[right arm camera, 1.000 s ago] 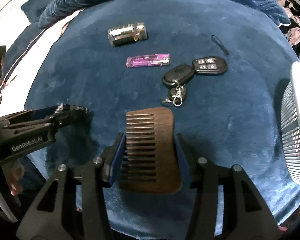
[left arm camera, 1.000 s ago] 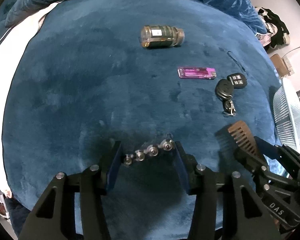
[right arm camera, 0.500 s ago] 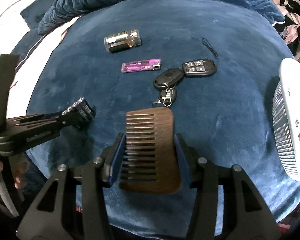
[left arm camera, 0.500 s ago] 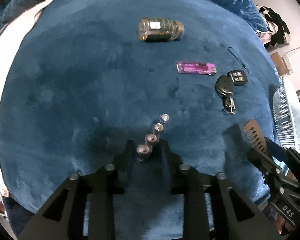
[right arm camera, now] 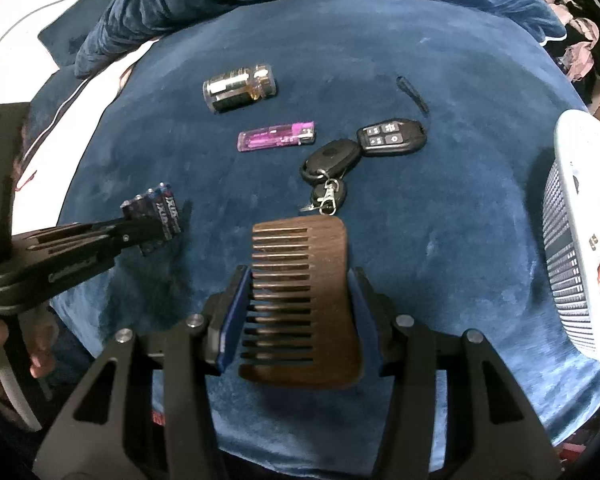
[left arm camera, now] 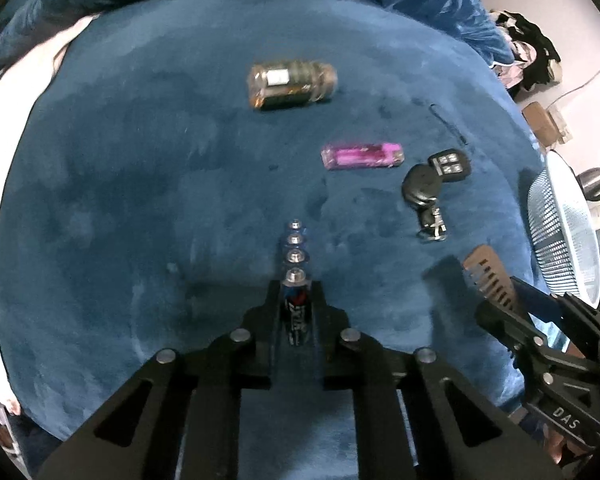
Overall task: Organize rigid objects
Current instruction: 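Carry the batteries and wooden comb over the white colander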
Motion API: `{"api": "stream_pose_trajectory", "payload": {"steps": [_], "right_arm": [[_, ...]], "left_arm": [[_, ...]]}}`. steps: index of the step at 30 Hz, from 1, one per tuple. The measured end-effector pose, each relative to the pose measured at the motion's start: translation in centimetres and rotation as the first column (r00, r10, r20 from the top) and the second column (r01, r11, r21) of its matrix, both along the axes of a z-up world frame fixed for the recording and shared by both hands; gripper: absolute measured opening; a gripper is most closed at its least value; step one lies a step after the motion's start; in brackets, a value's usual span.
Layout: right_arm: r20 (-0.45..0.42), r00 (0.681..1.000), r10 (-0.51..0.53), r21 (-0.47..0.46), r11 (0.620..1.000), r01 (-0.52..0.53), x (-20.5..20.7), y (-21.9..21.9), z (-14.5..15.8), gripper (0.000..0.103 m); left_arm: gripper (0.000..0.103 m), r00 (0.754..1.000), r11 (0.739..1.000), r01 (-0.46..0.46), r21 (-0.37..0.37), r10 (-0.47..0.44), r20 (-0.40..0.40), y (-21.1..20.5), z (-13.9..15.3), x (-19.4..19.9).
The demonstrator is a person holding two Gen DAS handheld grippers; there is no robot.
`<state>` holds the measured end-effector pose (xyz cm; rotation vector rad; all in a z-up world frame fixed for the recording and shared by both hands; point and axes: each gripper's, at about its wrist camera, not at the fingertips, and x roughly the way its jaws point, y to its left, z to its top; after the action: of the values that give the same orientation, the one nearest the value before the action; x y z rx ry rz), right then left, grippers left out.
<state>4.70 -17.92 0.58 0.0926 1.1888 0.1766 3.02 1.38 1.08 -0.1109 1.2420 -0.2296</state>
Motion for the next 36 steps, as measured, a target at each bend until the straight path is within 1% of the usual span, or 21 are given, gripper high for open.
{"api": "stream_pose_trajectory", "payload": {"steps": [6, 11, 16, 25, 36], "right_arm": [[0.029, 0.999, -0.023, 0.005, 1.000, 0.023, 0.0, -1.1, 1.4, 0.050], [0.056, 0.997, -0.058, 0.009, 0.998, 0.057, -0.2, -2.6, 2.8, 0.050], [0.074, 0.993, -0.096, 0.008, 0.995, 0.096, -0.5, -4.6, 3.8, 0.050], [0.100, 0.977, -0.188, 0.018, 0.982, 0.187, -1.6, -9.1, 5.2, 0.050], [0.124, 0.950, -0.285, 0.027, 0.958, 0.284, -3.2, -14.6, 6.4, 0.050]], "left_arm": [[0.011, 0.999, 0.999, 0.034, -0.007, -0.034, 0.036, -1.7, 2.4, -0.1], [0.011, 0.995, 0.997, 0.073, 0.012, -0.073, 0.072, -3.6, 4.4, 0.0], [0.011, 0.989, 0.994, 0.112, 0.018, -0.113, 0.091, -5.9, 5.7, 0.1], [0.011, 0.974, 0.981, 0.193, 0.023, -0.195, 0.118, -10.6, 7.6, 0.1], [0.011, 0.948, 0.958, 0.287, 0.003, -0.285, 0.145, -16.3, 9.7, -0.6]]}}
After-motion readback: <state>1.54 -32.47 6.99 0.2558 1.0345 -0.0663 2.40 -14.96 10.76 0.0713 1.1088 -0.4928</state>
